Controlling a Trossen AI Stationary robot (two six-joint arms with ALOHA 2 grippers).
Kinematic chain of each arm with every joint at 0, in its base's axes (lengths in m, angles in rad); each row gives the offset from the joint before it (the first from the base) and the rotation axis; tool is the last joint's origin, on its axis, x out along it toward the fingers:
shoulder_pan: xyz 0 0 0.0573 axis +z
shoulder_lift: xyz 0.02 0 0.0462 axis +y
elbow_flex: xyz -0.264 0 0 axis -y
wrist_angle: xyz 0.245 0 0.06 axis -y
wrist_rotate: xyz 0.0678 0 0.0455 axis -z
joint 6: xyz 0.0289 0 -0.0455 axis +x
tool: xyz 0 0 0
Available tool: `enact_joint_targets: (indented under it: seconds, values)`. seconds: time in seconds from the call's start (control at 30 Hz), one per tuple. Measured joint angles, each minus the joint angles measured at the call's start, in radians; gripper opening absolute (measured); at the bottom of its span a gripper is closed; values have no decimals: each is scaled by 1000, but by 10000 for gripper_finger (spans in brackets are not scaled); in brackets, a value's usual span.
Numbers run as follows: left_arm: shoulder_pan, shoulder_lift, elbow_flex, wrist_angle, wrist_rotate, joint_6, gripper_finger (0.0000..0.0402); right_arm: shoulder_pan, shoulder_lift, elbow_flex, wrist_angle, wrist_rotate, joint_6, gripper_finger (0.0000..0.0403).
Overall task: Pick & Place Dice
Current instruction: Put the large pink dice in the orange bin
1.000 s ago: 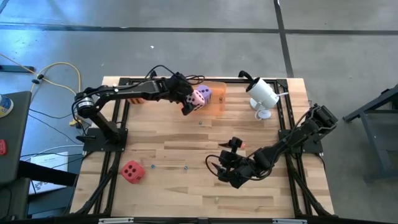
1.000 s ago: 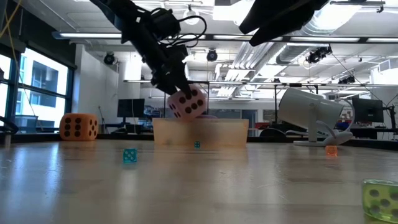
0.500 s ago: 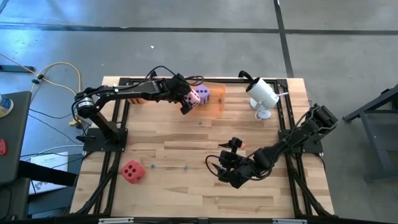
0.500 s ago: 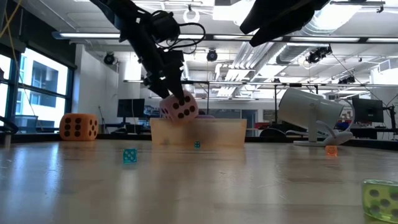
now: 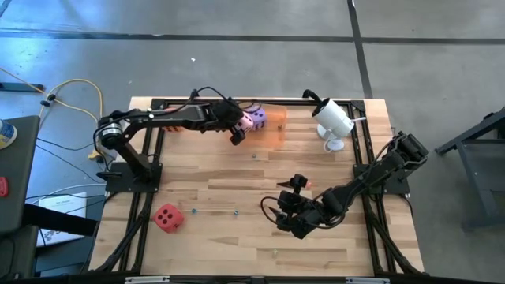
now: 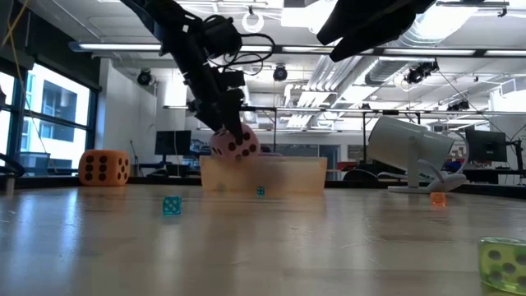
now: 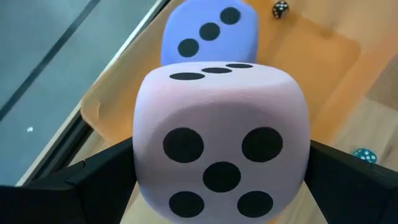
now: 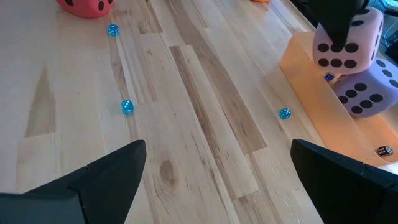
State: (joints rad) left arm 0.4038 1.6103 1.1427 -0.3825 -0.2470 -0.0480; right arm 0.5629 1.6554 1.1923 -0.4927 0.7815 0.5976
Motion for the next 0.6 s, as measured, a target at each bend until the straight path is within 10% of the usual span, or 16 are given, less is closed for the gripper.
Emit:
enact_joint_targets:
  seconds: [0.6]
  values:
    - [-44,21,0,-20,47,82,399,0,0,0,1,0,0,393]
